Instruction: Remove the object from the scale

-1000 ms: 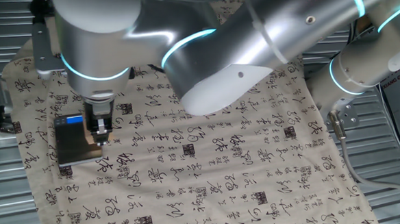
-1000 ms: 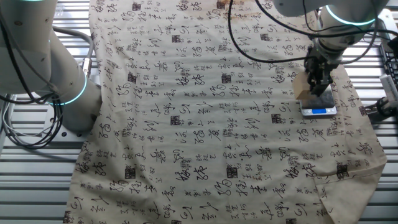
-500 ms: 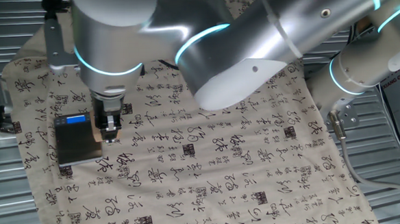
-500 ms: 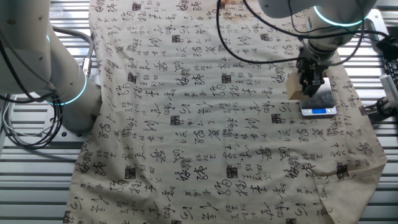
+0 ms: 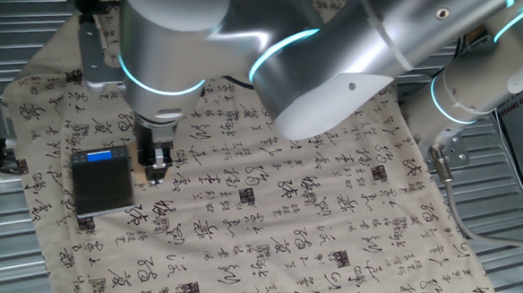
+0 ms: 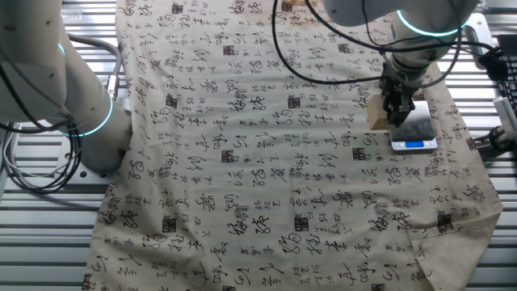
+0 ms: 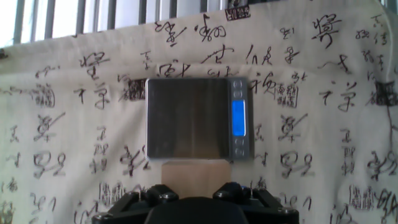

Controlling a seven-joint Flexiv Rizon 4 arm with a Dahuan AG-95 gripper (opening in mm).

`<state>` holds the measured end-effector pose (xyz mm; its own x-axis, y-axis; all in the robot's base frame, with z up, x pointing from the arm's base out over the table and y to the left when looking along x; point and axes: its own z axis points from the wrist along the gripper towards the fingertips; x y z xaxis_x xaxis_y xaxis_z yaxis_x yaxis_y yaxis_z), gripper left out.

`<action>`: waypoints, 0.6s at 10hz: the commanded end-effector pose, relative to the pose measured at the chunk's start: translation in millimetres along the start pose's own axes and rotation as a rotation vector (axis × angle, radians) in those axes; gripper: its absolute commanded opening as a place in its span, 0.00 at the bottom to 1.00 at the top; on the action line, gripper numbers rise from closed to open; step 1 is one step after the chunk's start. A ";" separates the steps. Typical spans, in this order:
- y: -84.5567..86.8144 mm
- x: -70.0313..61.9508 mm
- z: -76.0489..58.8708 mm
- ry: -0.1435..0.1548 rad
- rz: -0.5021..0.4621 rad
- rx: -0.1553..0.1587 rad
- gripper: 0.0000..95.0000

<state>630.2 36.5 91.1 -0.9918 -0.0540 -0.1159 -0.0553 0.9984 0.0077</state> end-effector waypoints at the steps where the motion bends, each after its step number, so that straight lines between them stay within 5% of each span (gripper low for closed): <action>1: 0.1 6.6 0.3 -0.006 0.000 -0.005 0.00; 6: 1.5 20.8 -6.0 -0.001 -0.004 -0.002 0.00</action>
<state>608.1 36.6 95.4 -0.9912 -0.0583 -0.1190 -0.0597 0.9982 0.0083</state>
